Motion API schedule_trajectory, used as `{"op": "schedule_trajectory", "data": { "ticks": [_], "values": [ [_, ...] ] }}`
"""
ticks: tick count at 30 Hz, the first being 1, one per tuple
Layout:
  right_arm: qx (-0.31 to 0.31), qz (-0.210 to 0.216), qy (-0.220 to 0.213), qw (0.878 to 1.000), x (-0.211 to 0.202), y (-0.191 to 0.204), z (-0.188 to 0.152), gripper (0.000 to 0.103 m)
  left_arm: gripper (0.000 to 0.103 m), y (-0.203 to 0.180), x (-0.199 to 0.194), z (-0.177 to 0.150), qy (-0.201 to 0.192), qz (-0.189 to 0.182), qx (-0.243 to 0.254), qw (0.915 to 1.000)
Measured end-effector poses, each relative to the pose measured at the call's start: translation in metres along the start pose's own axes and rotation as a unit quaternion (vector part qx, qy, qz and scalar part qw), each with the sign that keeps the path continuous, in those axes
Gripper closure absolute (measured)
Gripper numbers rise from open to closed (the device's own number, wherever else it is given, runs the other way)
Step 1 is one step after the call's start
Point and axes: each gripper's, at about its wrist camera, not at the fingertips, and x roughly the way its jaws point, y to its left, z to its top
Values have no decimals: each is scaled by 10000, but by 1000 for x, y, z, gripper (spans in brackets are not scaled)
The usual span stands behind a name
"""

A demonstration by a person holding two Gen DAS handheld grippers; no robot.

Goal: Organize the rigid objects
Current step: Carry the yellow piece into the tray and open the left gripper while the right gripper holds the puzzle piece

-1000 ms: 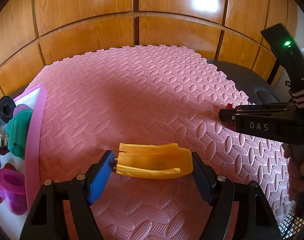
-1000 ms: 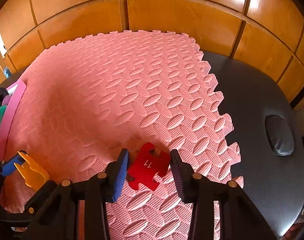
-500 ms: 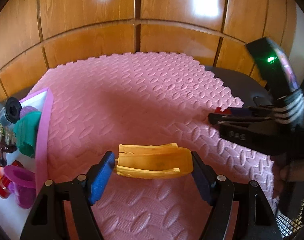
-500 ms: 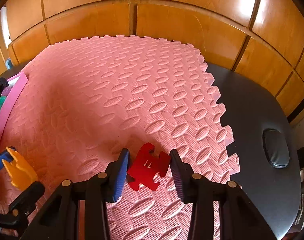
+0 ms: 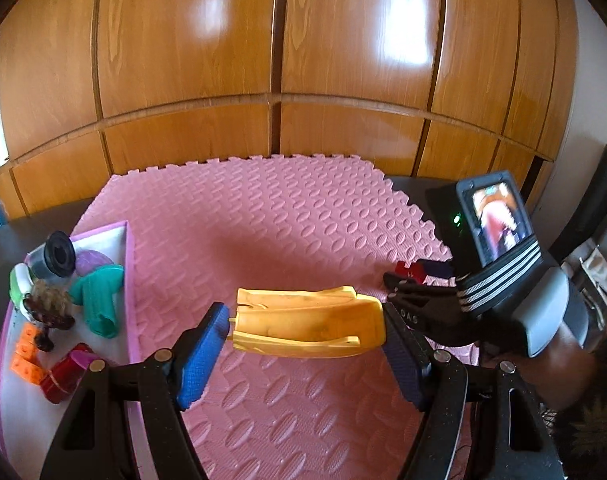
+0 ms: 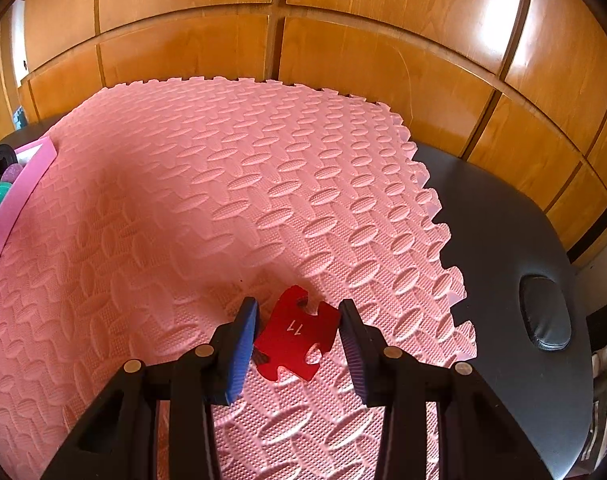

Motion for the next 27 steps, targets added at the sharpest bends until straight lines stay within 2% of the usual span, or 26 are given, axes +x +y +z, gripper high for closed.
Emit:
{"op": "schedule_trajectory", "data": {
  "ticks": [11,27],
  "values": [
    [-173,-113,-65,9998,-1,4,-1,63,28,21,-28,9,-162,157,-234,9995],
    [-271,-189,-101,9994,-2,7,-2,63,28,79,-55,3,-222,619,-767,9949]
  ]
}}
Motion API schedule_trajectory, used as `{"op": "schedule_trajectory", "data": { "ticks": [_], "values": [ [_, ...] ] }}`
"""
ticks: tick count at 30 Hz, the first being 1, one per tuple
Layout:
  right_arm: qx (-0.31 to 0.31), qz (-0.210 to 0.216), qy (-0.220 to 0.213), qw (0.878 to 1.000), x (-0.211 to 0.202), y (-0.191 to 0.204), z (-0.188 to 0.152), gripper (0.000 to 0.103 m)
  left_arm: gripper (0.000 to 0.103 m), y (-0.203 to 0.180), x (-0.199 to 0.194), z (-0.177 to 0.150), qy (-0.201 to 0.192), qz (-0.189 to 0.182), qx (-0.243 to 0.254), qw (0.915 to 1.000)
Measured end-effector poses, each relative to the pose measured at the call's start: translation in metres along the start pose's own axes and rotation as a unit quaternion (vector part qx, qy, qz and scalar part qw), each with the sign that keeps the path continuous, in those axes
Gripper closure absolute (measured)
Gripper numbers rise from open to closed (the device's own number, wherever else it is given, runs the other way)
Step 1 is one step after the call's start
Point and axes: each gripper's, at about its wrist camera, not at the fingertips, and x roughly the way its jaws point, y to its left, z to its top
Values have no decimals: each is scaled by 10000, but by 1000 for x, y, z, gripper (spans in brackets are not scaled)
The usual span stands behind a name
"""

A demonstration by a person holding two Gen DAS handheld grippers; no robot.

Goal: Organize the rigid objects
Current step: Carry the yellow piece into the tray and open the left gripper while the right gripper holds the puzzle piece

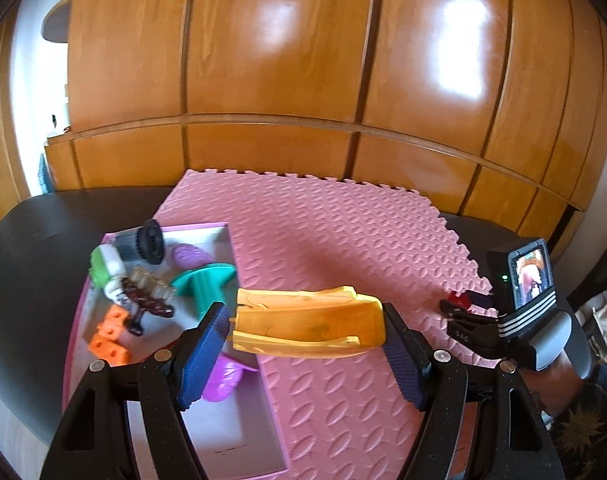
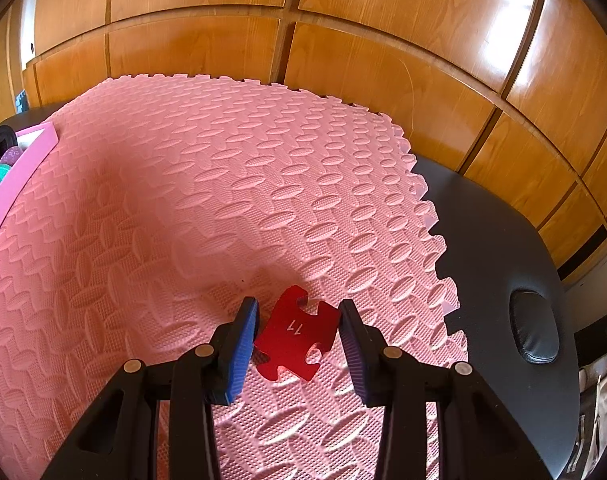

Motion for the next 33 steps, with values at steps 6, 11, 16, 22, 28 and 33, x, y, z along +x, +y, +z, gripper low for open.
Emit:
{"op": "schedule_trajectory", "data": {
  "ticks": [6,11,16,22,28,33],
  "values": [
    [-13,-8,-5,10000,0,0,0,62,28,43,-12,1,-37,263,-355,9990],
    [-11,-7,-4,10000,0,0,0,63,28,100,-21,-6,27,727,-759,9945],
    [-10,-7,-5,10000,0,0,0,62,28,141,-18,-28,325,1089,-1038,9881],
    [-9,-7,-6,10000,0,0,0,62,28,148,-7,-54,661,1117,-1092,9855],
    [-13,-8,-6,10000,0,1,0,62,28,145,7,-59,889,1129,-932,9852],
    [-14,-14,-4,10000,-1,1,0,62,27,141,20,-53,843,1207,-664,9869]
  ]
}}
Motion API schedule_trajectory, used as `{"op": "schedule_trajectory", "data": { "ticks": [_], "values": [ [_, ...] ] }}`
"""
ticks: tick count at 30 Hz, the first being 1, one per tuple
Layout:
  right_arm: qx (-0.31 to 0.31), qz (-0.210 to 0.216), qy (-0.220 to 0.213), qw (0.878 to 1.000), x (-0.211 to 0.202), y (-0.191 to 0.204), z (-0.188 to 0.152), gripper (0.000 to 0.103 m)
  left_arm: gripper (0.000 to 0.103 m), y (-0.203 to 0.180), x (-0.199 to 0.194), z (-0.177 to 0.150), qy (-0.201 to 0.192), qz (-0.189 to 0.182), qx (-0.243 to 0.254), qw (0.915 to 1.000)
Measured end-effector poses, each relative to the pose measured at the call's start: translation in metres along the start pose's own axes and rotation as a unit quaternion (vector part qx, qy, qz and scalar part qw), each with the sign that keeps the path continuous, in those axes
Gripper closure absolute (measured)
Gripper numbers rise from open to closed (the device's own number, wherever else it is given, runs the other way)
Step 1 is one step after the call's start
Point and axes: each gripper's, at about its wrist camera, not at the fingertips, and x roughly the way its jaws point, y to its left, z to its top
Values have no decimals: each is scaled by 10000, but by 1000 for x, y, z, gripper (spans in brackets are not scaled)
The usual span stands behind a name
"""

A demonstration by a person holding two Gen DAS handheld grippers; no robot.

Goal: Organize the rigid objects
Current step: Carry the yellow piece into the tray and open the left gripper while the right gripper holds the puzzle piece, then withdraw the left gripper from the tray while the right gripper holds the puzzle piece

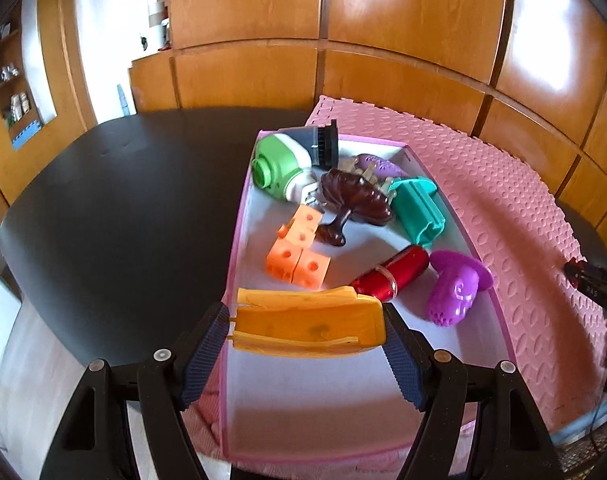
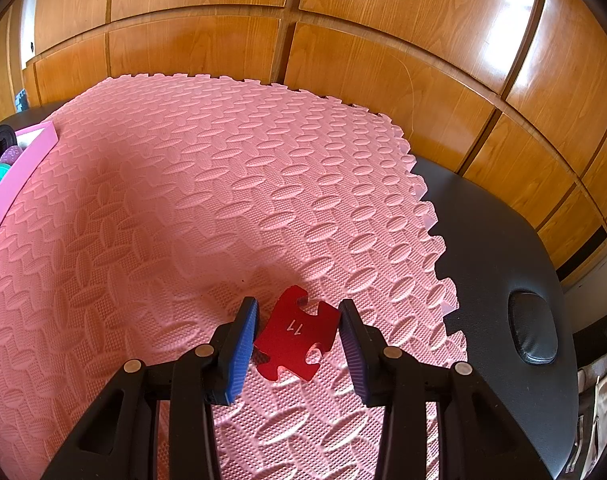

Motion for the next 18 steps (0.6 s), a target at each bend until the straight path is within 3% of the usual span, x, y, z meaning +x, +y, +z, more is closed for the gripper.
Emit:
{"op": "schedule_trajectory", "data": {
  "ticks": [5,18],
  "values": [
    [6,-18,1,10000,0,0,0,62,27,-4,22,5,162,-17,106,9998],
    [1,-23,13,10000,0,0,0,62,25,-4,2,1,-175,222,30,9996]
  ]
}}
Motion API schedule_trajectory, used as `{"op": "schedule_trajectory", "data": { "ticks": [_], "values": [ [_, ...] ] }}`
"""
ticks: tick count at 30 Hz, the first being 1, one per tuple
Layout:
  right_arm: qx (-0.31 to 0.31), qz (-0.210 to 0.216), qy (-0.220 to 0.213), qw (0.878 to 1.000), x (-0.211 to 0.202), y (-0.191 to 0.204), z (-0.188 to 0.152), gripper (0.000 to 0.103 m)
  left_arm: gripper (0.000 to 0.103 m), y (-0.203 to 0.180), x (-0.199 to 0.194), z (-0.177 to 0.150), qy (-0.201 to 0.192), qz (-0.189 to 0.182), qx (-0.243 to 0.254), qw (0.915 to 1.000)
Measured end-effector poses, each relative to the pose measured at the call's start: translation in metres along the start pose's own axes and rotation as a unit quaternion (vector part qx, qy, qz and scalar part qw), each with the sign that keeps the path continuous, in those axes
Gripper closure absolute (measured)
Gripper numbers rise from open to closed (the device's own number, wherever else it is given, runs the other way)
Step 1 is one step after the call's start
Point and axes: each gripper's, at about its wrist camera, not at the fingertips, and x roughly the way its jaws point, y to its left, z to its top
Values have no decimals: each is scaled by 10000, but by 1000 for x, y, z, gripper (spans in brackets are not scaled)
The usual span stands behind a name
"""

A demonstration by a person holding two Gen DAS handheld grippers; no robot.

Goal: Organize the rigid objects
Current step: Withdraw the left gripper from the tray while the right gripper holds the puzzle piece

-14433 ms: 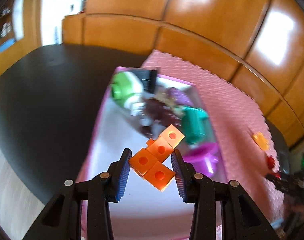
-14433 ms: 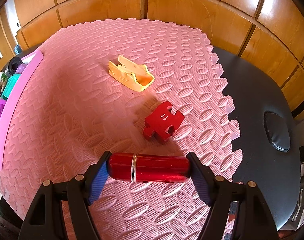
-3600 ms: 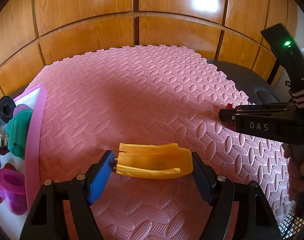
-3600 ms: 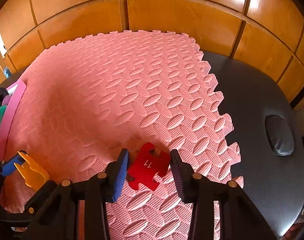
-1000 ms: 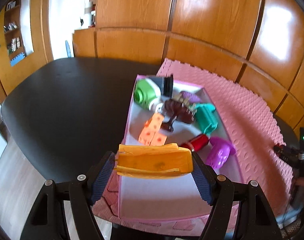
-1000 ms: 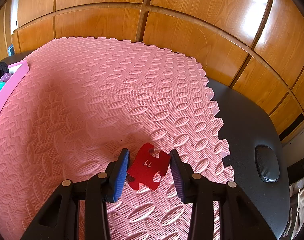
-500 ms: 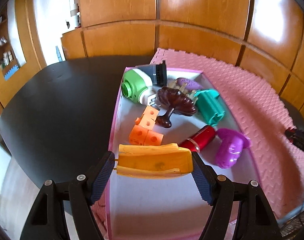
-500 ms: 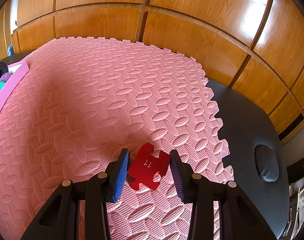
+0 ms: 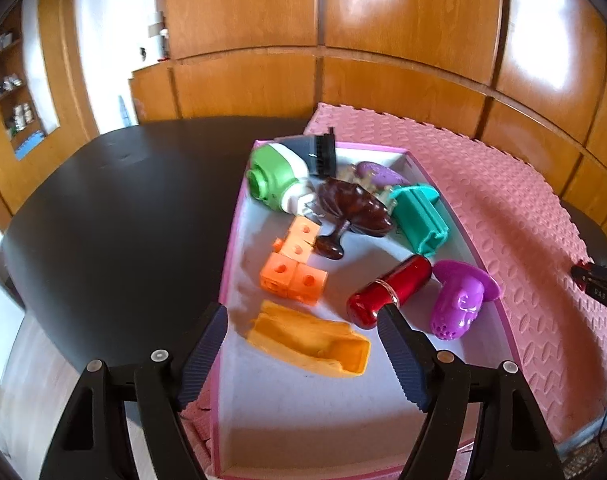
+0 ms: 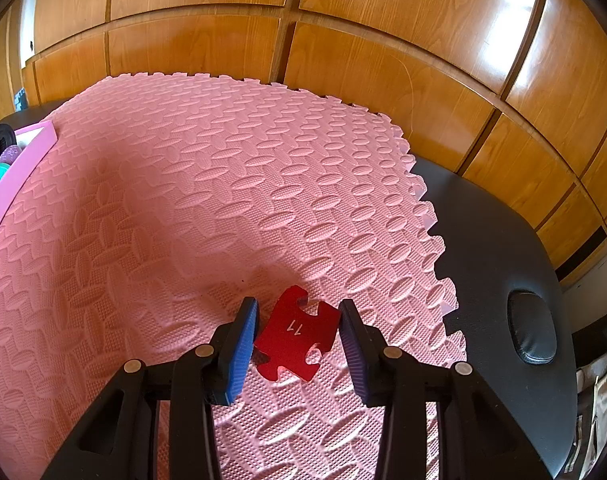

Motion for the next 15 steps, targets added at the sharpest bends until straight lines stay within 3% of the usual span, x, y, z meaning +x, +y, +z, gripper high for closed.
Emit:
{"op": "schedule_trajectory", "data": {
  "ticks": [15],
  "values": [
    [124,61,63,9999,0,-2,-1,63,25,4,-29,4,-348,165,-192,9991]
  ]
}}
